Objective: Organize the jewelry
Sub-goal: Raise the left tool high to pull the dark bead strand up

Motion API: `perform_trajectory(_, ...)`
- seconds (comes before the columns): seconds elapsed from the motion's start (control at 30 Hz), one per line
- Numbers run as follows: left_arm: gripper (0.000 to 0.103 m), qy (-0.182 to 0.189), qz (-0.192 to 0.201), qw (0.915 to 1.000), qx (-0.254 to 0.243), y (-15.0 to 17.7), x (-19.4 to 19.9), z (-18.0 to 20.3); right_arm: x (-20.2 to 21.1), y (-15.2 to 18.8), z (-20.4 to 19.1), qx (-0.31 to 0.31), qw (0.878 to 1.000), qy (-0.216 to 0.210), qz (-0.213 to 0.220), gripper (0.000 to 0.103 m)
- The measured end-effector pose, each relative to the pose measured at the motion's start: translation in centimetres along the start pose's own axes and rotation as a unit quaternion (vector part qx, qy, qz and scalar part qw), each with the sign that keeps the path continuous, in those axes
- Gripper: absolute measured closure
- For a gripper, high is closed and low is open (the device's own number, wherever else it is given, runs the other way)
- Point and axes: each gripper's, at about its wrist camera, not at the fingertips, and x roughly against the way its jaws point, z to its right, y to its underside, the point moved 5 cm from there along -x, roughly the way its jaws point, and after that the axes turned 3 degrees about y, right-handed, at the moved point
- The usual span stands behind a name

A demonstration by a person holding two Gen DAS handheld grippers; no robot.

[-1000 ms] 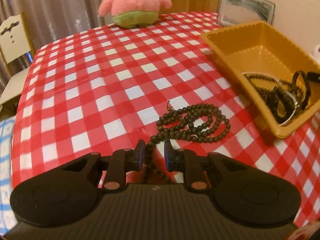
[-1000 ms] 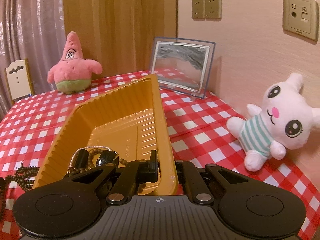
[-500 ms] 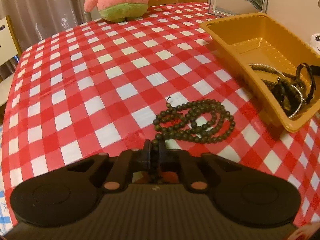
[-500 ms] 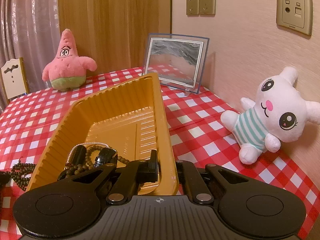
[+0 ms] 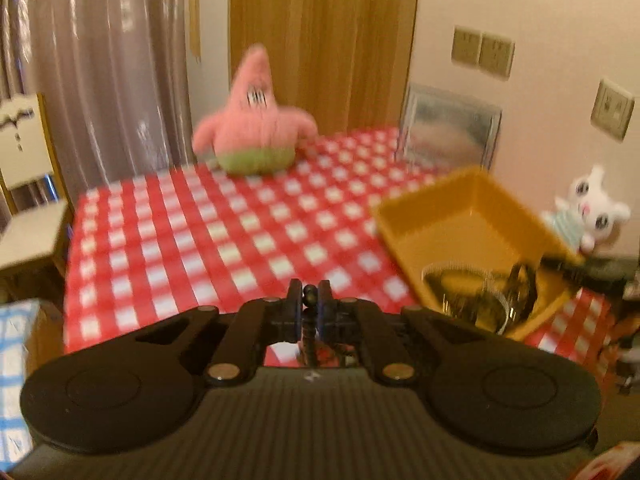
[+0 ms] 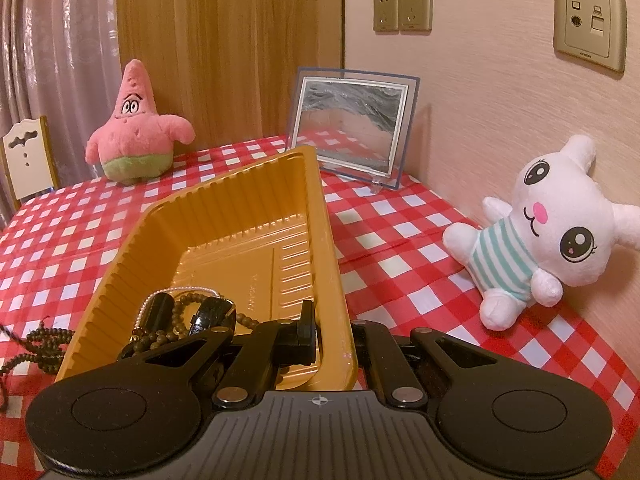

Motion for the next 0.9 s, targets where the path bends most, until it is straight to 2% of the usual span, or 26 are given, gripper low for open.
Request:
perform_trajectory(0.27, 0.097, 0.004, 0.075, 0.9971, -0.005, -6.9, 5.4, 0.7, 0.0, 0.0, 0.1, -0.002, 1.0, -0.006, 0.003, 0.098)
perform_trajectory(0.47, 0.097, 0.004, 0.126, 0.9918, -0.025, -11.7, 9.2, 1.5, 0.0, -0.1, 0.0, -0.003, 1.0, -0.011, 0.005, 0.098)
perform_trajectory(0.9, 0.097, 0.012, 0.189, 0.9797, -0.067, -19.3, 13.2, 4.4, -0.1, -0.2, 0.1, -0.009, 1.0, -0.017, 0.006, 0.098)
